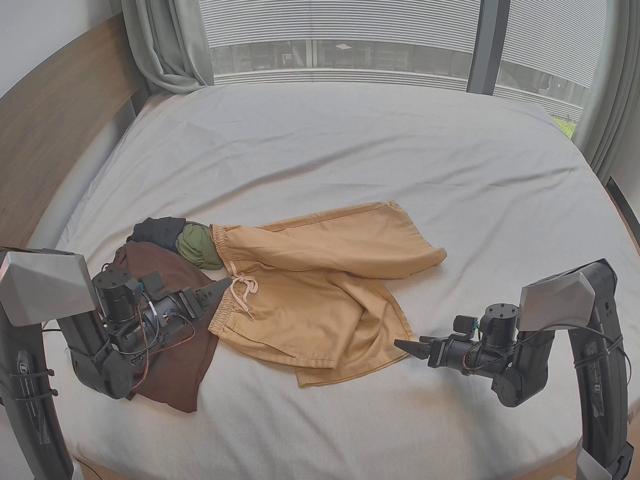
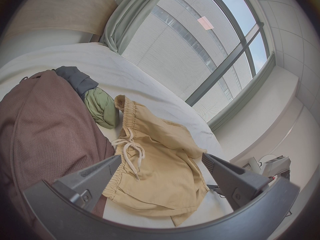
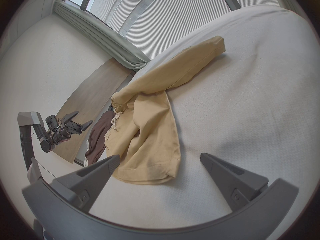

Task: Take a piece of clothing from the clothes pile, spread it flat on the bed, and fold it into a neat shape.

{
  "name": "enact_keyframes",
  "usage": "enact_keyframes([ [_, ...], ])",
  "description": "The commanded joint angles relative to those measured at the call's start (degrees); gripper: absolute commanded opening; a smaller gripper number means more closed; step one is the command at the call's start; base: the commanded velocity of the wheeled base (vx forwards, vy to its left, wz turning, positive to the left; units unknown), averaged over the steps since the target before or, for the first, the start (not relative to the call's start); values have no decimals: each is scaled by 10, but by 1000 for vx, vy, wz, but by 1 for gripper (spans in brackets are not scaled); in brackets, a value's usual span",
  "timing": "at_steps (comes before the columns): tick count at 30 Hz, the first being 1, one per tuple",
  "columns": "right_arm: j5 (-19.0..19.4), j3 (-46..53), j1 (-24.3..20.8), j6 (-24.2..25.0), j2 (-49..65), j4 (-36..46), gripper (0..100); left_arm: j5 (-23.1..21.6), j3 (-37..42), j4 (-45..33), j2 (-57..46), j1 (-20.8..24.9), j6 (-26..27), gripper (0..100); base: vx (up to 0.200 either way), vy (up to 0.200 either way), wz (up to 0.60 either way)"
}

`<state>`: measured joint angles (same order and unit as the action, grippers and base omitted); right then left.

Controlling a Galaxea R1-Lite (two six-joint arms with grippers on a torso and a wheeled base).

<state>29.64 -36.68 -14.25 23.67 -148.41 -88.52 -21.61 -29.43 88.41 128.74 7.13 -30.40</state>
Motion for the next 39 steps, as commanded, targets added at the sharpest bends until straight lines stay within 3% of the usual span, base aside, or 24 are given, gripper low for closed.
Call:
enact_keyframes([
  [1, -8, -16, -8, 1, -20, 2, 100, 0, 1, 1, 3, 5, 1, 100, 0, 0, 0],
  [9, -9, -22, -17, 12, -21, 1, 100, 0, 1, 1, 2, 6, 1, 100, 0, 0, 0],
  [10, -10, -23, -18, 12, -25, 1, 0, 0, 1, 1, 2, 6, 1, 100, 0, 0, 0],
  [19, -11, -23, -10, 11, -31, 1, 0, -1, 0, 1, 5, 6, 1, 100, 0, 0, 0],
  [39, -10, -36, 101, 9, 35, 7, 0, -2, 1, 1, 12, 7, 3, 100, 0, 0, 0],
])
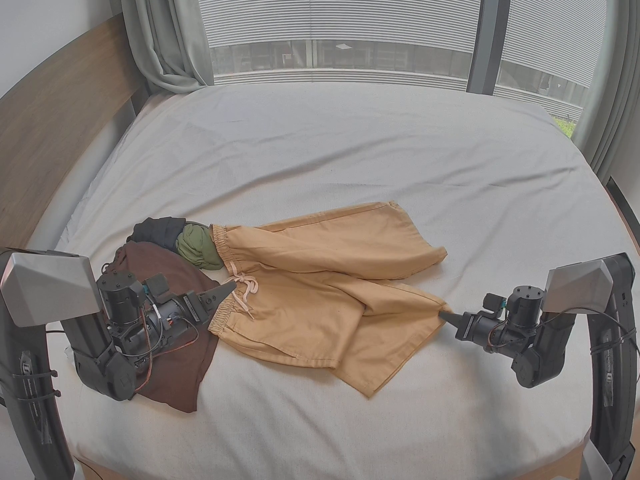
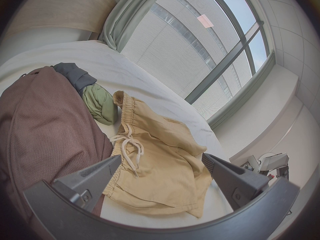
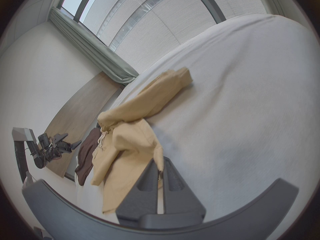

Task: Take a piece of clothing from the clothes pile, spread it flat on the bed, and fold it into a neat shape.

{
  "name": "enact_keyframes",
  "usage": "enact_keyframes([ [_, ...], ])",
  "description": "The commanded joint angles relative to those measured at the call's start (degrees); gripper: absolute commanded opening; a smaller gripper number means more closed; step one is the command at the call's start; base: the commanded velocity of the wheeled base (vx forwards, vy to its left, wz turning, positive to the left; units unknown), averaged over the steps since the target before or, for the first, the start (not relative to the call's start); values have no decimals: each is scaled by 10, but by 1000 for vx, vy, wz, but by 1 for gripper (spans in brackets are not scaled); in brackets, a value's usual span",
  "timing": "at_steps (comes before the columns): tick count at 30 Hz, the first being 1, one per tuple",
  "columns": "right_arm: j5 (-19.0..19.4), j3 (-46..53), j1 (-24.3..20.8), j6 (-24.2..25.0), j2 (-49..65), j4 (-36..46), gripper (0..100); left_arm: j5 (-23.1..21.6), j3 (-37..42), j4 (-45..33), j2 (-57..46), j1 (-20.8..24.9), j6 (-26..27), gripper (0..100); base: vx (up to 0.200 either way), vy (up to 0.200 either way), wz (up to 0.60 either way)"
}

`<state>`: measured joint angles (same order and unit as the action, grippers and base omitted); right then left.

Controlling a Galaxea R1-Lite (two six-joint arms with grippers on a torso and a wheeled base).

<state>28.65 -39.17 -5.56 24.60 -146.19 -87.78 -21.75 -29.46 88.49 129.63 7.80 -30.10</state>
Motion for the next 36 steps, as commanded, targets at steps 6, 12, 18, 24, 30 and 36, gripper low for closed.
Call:
enact_keyframes([
  [6, 0, -48, 27, 2, 4, 1, 0, 0, 1, 0, 4, 3, 0, 100, 0, 0, 0],
  [12, -1, -76, 33, 4, -16, -1, 0, 0, 1, 0, 8, 5, 0, 100, 0, 0, 0],
  [18, -2, -88, 33, 4, -17, -5, 0, 0, 1, 0, 9, 5, 0, 100, 0, 0, 0],
  [24, -13, -87, 34, 4, -12, -5, 100, 0, 1, 0, 9, 5, 0, 100, 0, 0, 0],
  [30, -18, -36, 24, 4, 23, 2, 100, 0, 1, 0, 9, 5, 0, 100, 0, 0, 0],
  [36, -18, 45, -36, 4, 41, 41, 100, 0, 1, 0, 10, 5, 0, 100, 0, 0, 0],
])
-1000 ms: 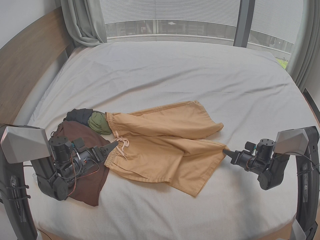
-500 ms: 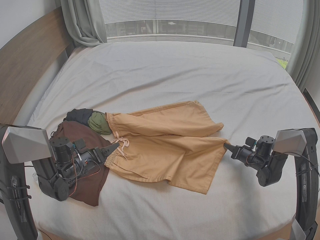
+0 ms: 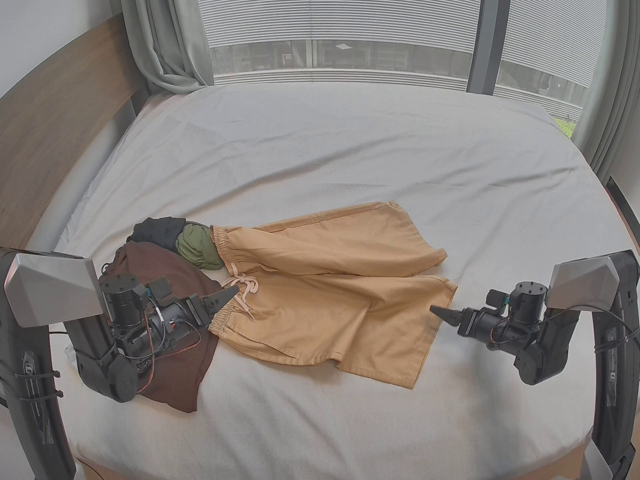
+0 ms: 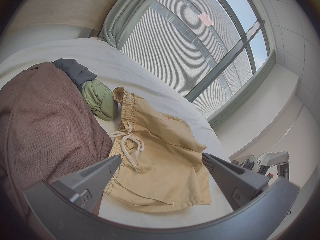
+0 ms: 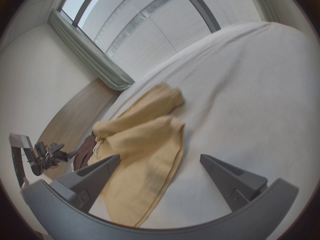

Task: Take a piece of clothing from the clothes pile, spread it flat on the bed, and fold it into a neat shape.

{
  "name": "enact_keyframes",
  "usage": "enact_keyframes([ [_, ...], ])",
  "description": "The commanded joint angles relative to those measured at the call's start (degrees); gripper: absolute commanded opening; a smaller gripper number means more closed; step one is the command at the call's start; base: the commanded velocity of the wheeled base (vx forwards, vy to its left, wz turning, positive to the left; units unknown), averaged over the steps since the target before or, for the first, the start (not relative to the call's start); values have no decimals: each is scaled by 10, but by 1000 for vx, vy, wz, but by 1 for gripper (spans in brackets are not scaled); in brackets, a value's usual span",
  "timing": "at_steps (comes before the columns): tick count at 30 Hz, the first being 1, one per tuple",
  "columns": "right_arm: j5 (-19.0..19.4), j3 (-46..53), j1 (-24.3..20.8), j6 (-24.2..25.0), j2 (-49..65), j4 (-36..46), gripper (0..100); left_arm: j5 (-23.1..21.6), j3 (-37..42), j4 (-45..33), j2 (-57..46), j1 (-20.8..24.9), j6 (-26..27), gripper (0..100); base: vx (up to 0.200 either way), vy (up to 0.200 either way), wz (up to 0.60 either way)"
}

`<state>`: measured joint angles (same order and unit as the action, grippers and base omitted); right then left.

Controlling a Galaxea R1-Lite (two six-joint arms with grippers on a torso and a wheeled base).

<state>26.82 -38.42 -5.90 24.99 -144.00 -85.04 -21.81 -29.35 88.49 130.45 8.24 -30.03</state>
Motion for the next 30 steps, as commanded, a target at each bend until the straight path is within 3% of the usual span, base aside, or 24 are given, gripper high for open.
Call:
enact_keyframes([
  [1, 1, 43, -40, 0, 13, 15, 100, 0, 0, 0, 2, 0, 0, 100, 0, 0, 0],
  [13, 1, 93, -94, 3, -8, 31, 100, 0, -3, 0, 2, -1, 0, 100, 0, 0, 0],
  [17, 1, 95, -102, 25, 5, 76, 100, 0, -3, 0, 2, -1, 0, 100, 0, 0, 0],
  [30, -5, 96, -134, 59, 9, 73, 100, 0, -4, 0, 1, -2, 0, 100, 0, 0, 0],
])
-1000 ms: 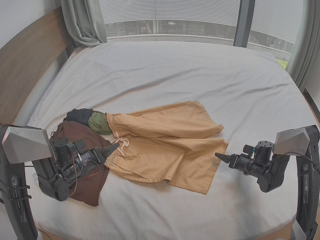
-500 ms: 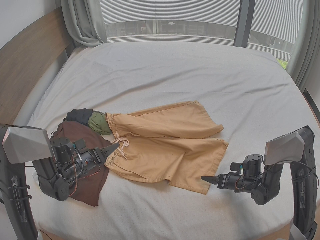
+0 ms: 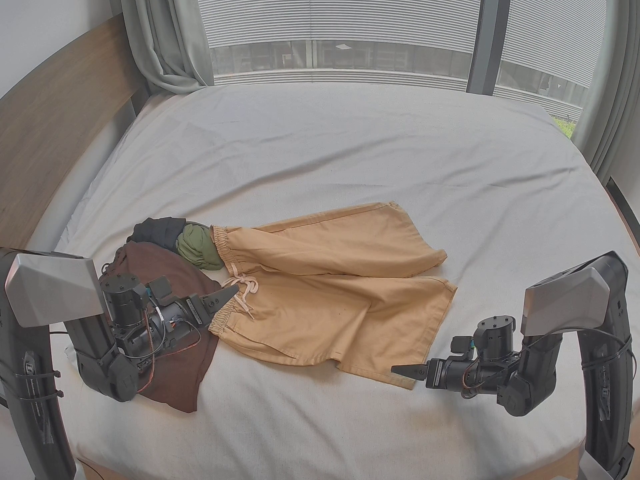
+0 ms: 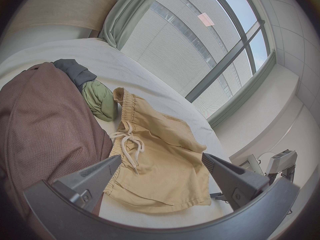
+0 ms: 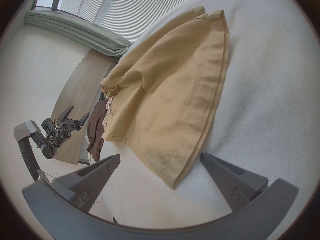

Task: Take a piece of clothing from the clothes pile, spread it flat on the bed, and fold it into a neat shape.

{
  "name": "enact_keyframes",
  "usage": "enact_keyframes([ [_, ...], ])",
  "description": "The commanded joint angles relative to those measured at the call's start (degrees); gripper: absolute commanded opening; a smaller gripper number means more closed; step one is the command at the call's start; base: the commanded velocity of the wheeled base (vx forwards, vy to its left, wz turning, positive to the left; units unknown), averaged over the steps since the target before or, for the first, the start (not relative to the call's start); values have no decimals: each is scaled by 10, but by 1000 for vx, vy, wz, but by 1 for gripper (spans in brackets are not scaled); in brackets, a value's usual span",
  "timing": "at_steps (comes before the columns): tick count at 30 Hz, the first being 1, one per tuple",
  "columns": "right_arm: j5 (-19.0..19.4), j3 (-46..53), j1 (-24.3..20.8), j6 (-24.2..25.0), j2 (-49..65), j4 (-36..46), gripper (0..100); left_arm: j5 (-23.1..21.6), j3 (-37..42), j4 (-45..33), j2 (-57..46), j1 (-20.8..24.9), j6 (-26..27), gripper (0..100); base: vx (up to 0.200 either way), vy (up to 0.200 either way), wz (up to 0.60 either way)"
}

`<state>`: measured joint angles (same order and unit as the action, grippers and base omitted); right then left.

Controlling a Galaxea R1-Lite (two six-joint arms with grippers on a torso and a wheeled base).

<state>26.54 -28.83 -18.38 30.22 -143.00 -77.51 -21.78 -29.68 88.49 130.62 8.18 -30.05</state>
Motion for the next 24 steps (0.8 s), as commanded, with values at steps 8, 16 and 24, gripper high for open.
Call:
enact_keyframes([
  [8, -11, -3, -17, 15, -1, -2, 100, 0, -2, 0, -5, -3, -1, 100, 0, 0, 0],
  [16, -13, -2, -17, 15, -1, -1, 0, 0, -2, 0, -3, -4, -1, 100, 0, 0, 0],
  [24, -13, 0, -17, 14, 0, 0, 0, 0, -1, 0, 0, -4, -1, 100, 0, 0, 0],
])
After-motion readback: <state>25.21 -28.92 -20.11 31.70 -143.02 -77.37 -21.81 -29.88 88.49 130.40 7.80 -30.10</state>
